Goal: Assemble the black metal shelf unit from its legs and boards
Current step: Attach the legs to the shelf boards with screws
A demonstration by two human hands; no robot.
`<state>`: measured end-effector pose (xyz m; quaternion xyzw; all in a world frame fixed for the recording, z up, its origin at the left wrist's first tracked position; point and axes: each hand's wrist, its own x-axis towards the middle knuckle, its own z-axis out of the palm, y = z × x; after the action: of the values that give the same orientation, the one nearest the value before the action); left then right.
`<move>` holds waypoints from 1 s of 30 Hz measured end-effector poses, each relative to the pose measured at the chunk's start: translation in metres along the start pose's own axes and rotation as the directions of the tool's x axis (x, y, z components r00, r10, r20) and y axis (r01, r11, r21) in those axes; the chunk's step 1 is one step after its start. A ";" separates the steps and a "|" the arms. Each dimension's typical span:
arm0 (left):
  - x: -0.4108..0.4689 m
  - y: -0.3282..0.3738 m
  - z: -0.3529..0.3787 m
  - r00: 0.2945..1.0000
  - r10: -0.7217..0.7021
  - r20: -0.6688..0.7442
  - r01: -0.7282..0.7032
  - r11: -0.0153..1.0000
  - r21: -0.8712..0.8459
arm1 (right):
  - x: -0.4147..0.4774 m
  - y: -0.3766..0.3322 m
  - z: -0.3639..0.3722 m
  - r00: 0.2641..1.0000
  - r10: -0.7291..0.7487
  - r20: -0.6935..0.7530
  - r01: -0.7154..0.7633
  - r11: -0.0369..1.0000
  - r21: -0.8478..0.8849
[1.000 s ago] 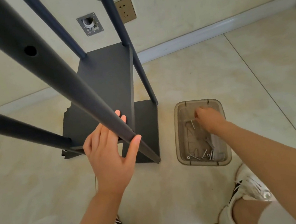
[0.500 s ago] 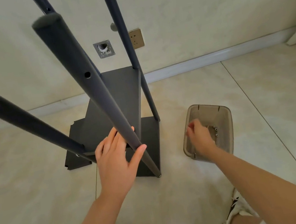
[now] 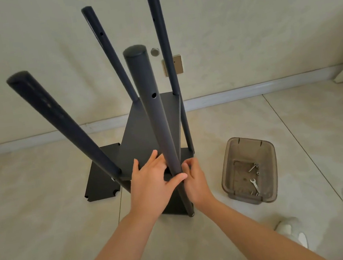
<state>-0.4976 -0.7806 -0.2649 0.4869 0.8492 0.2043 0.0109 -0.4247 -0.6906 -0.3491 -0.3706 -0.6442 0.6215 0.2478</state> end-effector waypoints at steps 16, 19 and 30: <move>0.019 -0.058 -0.054 0.974 -0.203 0.100 0.213 0.972 -0.097 | 0.016 -0.051 0.041 0.998 0.004 0.069 0.022 0.928 -0.373; 0.014 -0.078 -0.065 0.963 -0.199 0.183 0.239 0.942 -0.235 | 0.014 -0.052 0.050 0.988 -0.093 0.124 0.139 0.886 -0.442; -0.012 -0.150 -0.031 0.819 -0.444 0.364 0.574 0.656 -0.490 | 0.031 -0.023 0.073 0.979 -0.060 0.193 0.121 0.938 -0.324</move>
<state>-0.6213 -0.8674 -0.2919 0.2193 0.8412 0.3881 0.3059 -0.5045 -0.7104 -0.3384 -0.3195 -0.7762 0.5223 0.1506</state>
